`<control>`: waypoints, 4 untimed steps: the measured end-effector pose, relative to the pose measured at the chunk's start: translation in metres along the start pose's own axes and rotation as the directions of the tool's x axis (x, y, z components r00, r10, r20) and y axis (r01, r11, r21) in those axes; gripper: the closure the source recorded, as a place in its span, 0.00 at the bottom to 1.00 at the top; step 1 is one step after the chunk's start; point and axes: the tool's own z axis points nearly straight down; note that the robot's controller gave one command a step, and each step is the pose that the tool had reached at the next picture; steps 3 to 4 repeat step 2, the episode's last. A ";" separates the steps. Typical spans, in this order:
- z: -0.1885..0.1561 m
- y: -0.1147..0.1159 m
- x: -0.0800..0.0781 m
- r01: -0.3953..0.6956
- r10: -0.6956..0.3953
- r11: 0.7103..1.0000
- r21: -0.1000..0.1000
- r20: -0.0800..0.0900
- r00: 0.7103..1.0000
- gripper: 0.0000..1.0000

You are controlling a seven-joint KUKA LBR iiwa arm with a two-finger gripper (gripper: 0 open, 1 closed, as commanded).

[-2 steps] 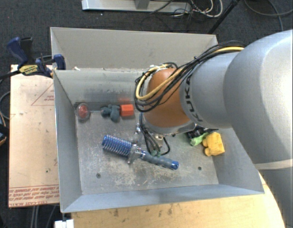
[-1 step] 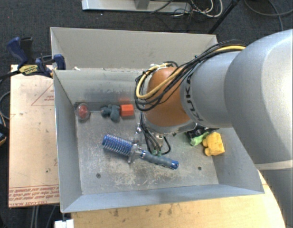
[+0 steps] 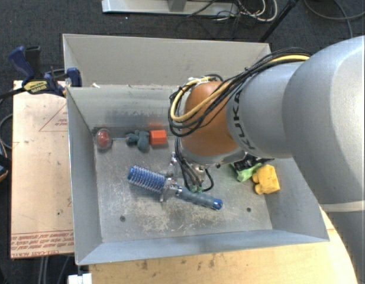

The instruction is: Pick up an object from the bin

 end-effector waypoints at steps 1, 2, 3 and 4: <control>-0.005 0.000 0.000 -0.001 0.001 1.000 0.000 0.000 1.000 1.00; -0.069 0.001 -0.001 -0.001 0.001 1.000 -0.002 0.006 1.000 1.00; -0.069 0.001 -0.001 -0.001 0.001 1.000 -0.002 0.006 1.000 1.00; -0.069 0.001 -0.001 -0.001 0.001 1.000 -0.002 0.006 1.000 1.00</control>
Offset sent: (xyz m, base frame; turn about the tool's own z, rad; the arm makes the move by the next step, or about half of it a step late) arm 0.0001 0.0001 0.0064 0.0000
